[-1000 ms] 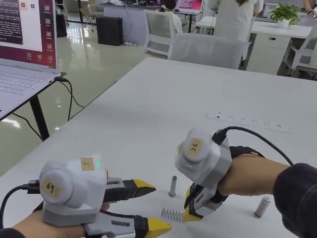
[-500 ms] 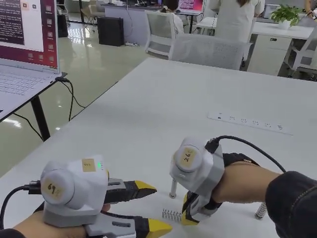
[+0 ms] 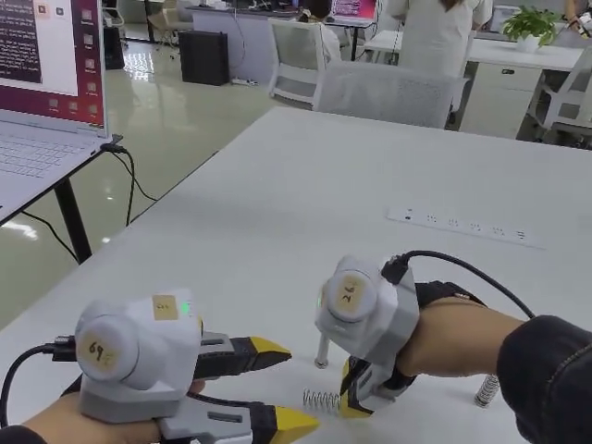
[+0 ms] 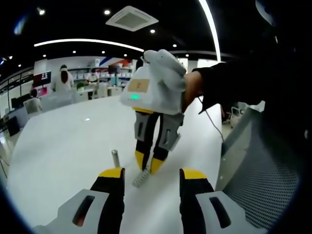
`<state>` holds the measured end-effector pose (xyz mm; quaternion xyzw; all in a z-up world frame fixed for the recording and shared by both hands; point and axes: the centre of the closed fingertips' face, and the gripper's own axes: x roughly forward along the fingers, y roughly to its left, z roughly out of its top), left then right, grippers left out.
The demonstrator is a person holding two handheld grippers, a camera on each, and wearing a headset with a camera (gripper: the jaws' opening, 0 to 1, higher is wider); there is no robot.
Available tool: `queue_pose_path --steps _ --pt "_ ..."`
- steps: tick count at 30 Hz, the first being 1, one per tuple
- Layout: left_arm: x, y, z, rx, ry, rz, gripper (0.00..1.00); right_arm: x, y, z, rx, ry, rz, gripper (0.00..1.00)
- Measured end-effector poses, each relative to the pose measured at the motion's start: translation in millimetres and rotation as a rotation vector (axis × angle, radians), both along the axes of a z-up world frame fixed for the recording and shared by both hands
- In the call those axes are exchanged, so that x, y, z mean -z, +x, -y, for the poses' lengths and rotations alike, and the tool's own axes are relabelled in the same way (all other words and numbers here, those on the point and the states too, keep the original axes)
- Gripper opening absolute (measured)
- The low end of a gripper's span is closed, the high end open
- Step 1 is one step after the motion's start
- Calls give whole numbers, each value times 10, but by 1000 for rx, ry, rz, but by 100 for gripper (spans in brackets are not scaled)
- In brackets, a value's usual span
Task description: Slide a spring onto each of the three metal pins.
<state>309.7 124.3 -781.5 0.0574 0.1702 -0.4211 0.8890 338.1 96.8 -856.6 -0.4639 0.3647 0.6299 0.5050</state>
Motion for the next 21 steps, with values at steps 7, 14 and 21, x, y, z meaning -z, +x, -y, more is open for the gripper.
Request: queue_pose_path --steps 7,14,21 --pt "-19 14 24 25 18 5 36 -251 -95 64 -20 1 -32 8" --pt "-87 59 73 53 32 20 35 -524 -148 58 -43 20 -20 8" --pt "-141 84 122 79 42 39 32 -692 -212 15 -71 45 2 8"
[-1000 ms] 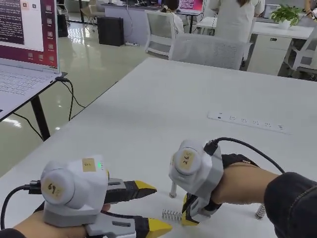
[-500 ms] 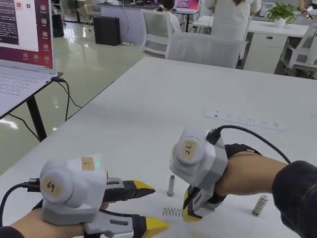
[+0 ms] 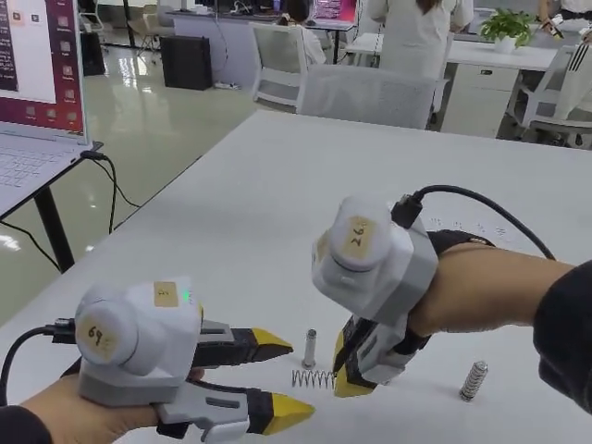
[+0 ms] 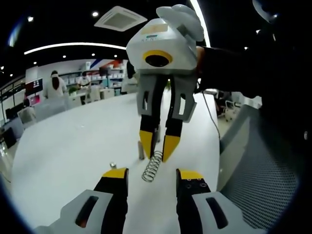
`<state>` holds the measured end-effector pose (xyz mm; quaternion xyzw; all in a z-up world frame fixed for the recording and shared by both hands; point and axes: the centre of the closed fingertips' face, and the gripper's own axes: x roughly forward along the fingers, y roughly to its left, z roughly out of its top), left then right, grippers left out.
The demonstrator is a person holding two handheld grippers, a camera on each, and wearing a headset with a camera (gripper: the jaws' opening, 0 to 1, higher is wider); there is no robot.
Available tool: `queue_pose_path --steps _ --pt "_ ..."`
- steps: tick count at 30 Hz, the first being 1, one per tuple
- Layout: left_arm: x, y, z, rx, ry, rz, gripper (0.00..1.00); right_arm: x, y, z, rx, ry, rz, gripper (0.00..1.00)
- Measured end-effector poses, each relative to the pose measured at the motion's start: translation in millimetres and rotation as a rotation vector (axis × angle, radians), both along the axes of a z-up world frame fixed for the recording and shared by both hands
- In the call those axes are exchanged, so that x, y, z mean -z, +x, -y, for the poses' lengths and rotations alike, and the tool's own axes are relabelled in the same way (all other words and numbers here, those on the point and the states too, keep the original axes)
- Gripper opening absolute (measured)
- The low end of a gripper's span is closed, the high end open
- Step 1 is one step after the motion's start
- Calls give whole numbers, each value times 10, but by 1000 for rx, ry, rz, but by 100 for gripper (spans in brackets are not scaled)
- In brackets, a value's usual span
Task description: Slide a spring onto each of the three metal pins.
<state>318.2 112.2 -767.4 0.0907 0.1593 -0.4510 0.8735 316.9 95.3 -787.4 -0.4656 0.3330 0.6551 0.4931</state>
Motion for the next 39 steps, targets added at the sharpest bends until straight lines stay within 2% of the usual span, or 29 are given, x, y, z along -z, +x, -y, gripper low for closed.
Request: queue_pose_path --steps 7,17,23,32,39 --pt "-4 -11 40 27 18 10 23 -71 -35 4 -23 -1 18 8" --pt "-5 -47 104 56 17 15 6 -90 -104 32 -57 -14 23 8" --pt "1 -70 110 63 24 14 4 -118 -110 27 -67 -16 36 8" --pt "14 -74 116 68 32 12 3 -254 -118 -6 -74 9 61 8" --pt "20 -76 111 66 33 10 3 -395 -161 -105 -95 48 84 7"
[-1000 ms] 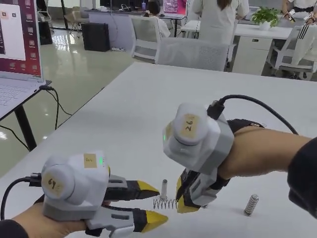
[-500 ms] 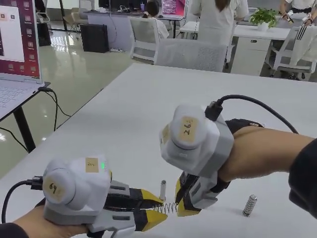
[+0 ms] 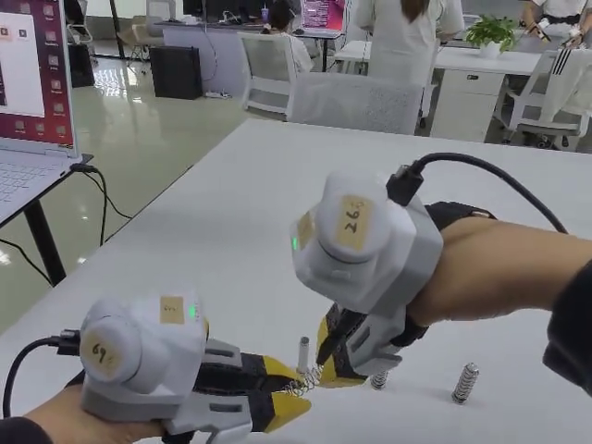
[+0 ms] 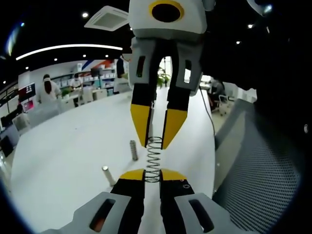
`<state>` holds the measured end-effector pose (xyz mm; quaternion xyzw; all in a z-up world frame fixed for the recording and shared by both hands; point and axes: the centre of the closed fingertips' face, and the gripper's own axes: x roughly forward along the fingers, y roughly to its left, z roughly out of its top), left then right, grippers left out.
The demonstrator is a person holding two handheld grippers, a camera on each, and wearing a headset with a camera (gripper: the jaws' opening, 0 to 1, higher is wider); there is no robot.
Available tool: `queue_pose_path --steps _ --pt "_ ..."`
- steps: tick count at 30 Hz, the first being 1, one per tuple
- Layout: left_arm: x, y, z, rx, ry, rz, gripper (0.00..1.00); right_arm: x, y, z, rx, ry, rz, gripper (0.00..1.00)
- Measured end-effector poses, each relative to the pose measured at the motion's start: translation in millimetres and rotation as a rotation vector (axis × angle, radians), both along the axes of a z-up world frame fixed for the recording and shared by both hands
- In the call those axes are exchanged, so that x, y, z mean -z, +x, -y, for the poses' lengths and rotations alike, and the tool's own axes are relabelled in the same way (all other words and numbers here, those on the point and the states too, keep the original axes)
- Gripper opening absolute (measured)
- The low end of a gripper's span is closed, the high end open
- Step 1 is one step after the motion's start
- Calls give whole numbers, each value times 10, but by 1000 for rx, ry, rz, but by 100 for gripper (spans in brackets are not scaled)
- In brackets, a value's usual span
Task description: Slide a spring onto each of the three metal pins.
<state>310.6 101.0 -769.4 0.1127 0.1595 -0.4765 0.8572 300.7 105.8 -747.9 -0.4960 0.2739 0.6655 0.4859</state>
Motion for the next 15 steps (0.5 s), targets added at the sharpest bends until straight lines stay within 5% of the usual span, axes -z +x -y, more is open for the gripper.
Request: queue_pose_path --steps 15 --pt "-17 6 16 1 -7 5 3 -130 -98 -196 -39 62 1 8"
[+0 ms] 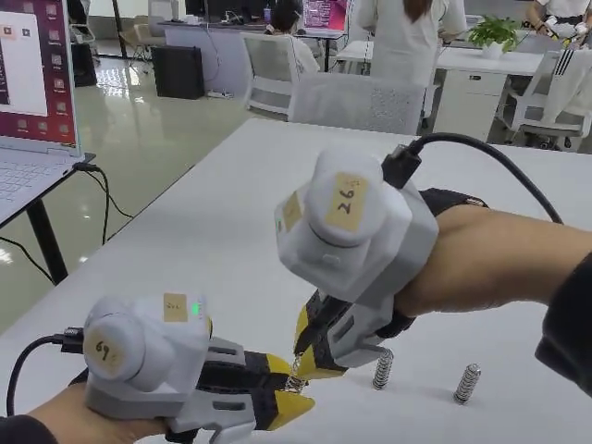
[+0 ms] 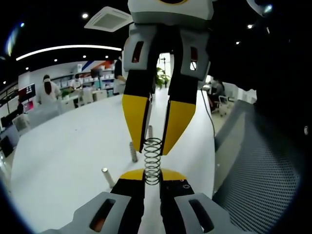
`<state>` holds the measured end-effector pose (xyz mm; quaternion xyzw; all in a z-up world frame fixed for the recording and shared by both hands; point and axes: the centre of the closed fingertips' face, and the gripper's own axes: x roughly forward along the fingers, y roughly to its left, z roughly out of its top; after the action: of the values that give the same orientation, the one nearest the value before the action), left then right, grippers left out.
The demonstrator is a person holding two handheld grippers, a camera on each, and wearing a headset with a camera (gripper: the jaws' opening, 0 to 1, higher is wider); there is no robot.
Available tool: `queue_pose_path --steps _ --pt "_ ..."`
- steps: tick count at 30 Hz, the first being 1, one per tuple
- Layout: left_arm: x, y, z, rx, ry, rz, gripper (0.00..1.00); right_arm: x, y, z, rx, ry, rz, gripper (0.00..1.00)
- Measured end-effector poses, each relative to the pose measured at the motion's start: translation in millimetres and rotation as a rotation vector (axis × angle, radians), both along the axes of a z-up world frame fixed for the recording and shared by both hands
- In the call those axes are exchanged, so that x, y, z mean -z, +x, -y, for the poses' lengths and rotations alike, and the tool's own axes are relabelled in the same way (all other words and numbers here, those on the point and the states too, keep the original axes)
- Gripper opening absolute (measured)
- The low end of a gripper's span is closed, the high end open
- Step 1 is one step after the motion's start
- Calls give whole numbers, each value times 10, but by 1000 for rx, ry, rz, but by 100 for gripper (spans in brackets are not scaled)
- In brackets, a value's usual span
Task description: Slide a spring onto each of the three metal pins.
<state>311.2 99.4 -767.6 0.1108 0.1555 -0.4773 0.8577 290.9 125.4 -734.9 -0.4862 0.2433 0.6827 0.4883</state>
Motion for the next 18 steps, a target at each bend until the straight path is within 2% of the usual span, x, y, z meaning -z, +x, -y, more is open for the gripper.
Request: queue_pose_path --steps 18 --pt "1 16 -20 -9 -7 7 3 46 22 -3 7 -3 -13 11"
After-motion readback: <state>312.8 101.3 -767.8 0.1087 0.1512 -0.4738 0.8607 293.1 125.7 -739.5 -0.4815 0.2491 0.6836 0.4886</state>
